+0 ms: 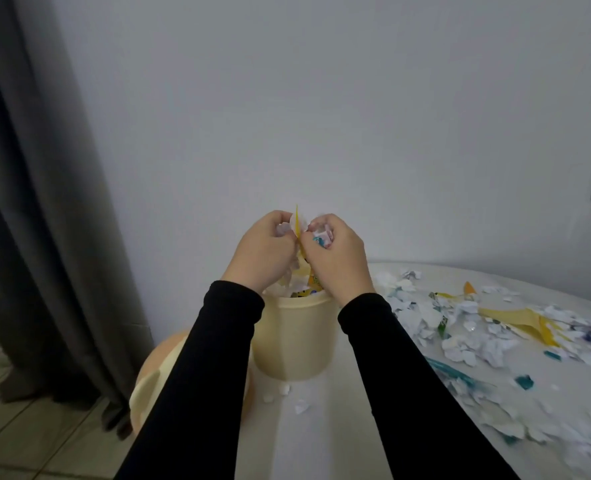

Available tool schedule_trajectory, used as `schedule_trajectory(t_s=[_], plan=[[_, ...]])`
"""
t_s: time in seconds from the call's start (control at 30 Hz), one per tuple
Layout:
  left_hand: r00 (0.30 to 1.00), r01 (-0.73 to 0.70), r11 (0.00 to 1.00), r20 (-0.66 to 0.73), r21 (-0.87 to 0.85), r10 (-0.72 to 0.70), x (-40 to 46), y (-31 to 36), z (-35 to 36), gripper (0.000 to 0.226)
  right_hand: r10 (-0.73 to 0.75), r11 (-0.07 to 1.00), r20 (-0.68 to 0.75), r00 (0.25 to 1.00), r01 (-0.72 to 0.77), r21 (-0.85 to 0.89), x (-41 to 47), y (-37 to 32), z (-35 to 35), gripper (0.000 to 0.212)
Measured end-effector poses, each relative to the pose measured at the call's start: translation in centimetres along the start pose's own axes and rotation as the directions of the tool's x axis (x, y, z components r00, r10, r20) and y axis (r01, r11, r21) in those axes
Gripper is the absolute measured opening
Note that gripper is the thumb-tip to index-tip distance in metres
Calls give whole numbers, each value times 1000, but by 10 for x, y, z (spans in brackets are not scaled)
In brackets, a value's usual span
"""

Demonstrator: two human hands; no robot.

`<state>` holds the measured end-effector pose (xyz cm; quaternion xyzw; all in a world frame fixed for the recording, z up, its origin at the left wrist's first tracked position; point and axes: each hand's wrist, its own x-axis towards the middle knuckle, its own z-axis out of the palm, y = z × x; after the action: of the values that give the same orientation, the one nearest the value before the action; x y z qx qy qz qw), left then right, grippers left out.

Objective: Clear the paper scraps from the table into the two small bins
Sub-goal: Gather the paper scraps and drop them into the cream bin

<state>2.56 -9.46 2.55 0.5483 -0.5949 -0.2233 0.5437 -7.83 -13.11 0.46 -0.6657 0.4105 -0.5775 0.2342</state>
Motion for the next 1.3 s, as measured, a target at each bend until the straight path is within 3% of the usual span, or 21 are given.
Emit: schedule_trajectory(t_s=[0.23,0.37,0.57,0.7,0.87,1.03,1.1,1.17,1.23,1.3], plan=[[991,102,990,81,96,-109,2,-9,-7,21,-37,997,203,979,51,-62,-7,-1,-8,9],[987,125,988,92,93,-133,1,-7,-16,19,-50,985,324,945,101,-143,-7,1,-10,19],[978,142,985,142,100,-155,-6,-5,-21,26,-33,924,366,930,168,-344,-8,0,-13,34],[981,116,982,136,148,-136,-6,0,-16,24,11,966,416,909,98,-240,-8,2,-19,37],[979,126,972,133,197,-154,-10,3,-22,30,17,1000,498,867,-3,-30,-14,-1,-30,65],[983,82,966,143,245,-120,-8,3,-36,26,-61,971,503,862,168,-170,-13,4,-30,47],[973,69,951,190,302,-131,-9,3,-38,25,12,979,500,866,91,-181,-10,6,-29,48],[955,46,917,253,397,-157,-13,5,-39,38,61,983,501,863,36,-180,-9,9,-25,55],[937,10,902,312,431,-159,-14,7,-41,61,22,980,484,875,77,-183,-11,9,-23,58],[927,-19,905,346,425,-143,-15,10,-43,64,-31,986,449,893,102,-135,-12,6,-24,58]])
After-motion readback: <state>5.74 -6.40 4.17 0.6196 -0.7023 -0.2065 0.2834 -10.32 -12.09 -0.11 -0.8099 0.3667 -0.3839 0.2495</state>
